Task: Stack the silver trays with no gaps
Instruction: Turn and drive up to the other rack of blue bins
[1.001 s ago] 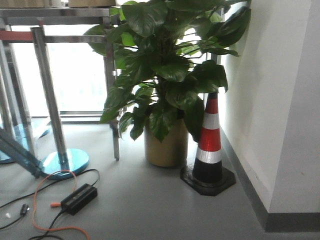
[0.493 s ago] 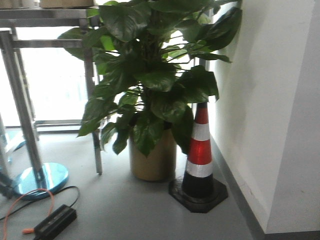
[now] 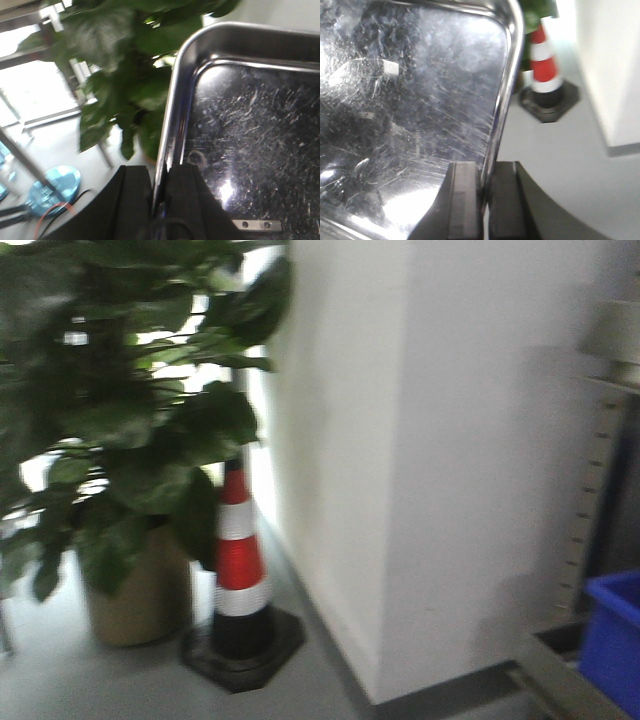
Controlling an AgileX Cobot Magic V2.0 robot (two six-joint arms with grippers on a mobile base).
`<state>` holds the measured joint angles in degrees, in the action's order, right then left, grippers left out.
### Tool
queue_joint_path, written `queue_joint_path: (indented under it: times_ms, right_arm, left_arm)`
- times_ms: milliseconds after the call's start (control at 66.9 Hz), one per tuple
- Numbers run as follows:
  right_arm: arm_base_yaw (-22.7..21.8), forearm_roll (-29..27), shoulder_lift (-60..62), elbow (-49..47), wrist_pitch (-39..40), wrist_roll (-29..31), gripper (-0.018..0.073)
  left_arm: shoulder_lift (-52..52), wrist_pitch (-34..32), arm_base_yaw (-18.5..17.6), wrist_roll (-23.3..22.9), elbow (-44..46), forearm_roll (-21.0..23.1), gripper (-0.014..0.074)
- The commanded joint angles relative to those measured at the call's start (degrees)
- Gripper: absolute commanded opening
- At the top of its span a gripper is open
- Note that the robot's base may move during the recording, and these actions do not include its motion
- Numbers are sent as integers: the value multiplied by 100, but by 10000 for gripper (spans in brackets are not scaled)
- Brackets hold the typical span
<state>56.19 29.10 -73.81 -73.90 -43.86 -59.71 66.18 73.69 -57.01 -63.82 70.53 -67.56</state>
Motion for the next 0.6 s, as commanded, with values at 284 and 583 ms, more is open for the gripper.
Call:
queue_joint_path:
  times_ms: [284,583]
  right_arm:
    - [107,-129,24,-74,1244,68,-24]
    - [107,-129,24,-74,1255,68,-24]
  left_arm:
    - [112,-893,-87,-74,31,137,-17]
    - [112,-893,-87,-74,31,137,-17]
